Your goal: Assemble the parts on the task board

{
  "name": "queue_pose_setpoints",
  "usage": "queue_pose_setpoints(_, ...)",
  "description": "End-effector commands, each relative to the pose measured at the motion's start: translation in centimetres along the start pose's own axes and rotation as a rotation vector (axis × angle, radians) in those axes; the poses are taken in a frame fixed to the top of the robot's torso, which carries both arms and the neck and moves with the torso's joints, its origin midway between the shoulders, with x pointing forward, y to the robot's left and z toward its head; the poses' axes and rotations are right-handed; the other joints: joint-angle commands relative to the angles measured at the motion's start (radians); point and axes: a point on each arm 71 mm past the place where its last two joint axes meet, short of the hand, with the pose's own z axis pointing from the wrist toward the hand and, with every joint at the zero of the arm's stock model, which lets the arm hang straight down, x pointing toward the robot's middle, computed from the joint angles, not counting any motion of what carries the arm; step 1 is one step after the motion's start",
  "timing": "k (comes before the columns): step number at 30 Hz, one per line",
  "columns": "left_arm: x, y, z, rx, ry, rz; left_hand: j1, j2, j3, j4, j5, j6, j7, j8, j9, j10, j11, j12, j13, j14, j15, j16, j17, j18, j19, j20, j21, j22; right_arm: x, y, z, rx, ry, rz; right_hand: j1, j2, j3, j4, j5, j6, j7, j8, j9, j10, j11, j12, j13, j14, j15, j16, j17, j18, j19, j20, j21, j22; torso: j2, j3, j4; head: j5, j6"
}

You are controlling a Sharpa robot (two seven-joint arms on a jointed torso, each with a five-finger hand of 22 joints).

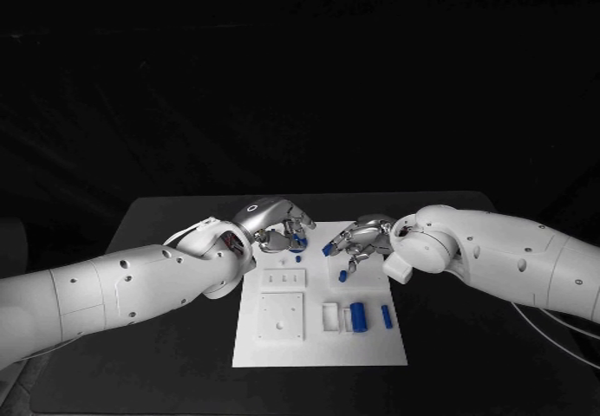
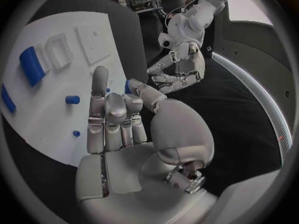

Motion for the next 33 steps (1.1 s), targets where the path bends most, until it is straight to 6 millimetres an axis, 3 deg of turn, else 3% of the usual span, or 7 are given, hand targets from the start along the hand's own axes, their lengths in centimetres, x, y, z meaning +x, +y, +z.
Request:
queue_pose_setpoints(1, 0.1, -1.2, 0.1, 0.124, -0.003, 0.033, -0.006, 0.001, -0.005, -0.003, -0.017, -0.012, -0.003, -0.001, -0.001, -0.002, 0.007, -0.003, 0.001, -0.005, 0.003, -0.006, -0.001, 0.01, -0.003, 0.003, -0.007, 0.007, 0.7, -0.1, -0.1, 0.005, 0.13, -0.038, -0.001, 0.007, -0.007, -0.001, 0.003, 0.038, -0.001, 0.003, 0.003, -0.005, -0.001, -0.007, -0.001, -0.002, -0.002, -0.006, -0.001, 0.006, -0.006, 0.002, -0.006, 0.001, 0.001, 0.0009, -0.0011, -0.001, 0.001)
queue_pose_setpoints(11, 0.8, -2.3, 0.6, 0.178, 0.054, 0.033, -0.027, 0.002, -0.037, 0.022, -0.051, -0.007, -0.006, 0.0, -0.001, 0.001, -0.004, 0.038, 0.016, -0.002, 0.001, 0.008, 0.01, 0.003, 0.04, 0.004, -0.083, -0.029, 0.8, 0.0, -0.1, 0.008, 0.149, -0.051, -0.002, 0.007, -0.008, -0.002, 0.009, 0.039, -0.001, 0.003, 0.003, -0.007, -0.001, -0.01, -0.003, -0.003, -0.002, -0.009, -0.003, 0.006, -0.007, 0.002, -0.009, 0.005, 0.0, 0.0021, -0.0013, -0.005, -0.002)
queue_pose_setpoints(19, 1.0, -2.8, 0.8, 0.193, 0.059, 0.021, -0.029, 0.022, -0.06, 0.028, -0.054, 0.012, -0.002, 0.0, -0.001, -0.015, -0.011, 0.1, 0.045, -0.004, -0.005, 0.038, 0.025, -0.003, 0.058, -0.004, -0.085, -0.058, 1.0, 0.2, -0.1, 0.006, 0.154, -0.057, -0.002, 0.005, -0.008, -0.002, 0.016, 0.04, -0.001, 0.003, 0.004, -0.006, -0.002, -0.01, -0.002, -0.003, -0.003, -0.008, -0.002, 0.006, -0.007, 0.001, -0.01, 0.008, 0.0, 0.0014, -0.0013, -0.005, -0.004)
queue_pose_setpoints(33, 1.4, -2.7, 0.9, 0.184, 0.109, 0.012, -0.026, 0.03, -0.078, 0.026, -0.084, 0.021, -0.002, 0.0, -0.001, -0.029, -0.012, 0.133, 0.06, -0.009, -0.005, 0.045, 0.024, -0.006, 0.059, -0.004, -0.084, -0.079, 1.4, 0.3, -0.2, -0.009, 0.177, -0.063, -0.003, 0.003, -0.01, -0.002, 0.022, 0.043, -0.002, 0.003, 0.004, -0.006, -0.002, -0.012, -0.003, -0.004, -0.003, -0.01, -0.003, 0.006, -0.007, 0.001, -0.012, 0.014, 0.0, 0.0006, -0.0002, -0.008, -0.005)
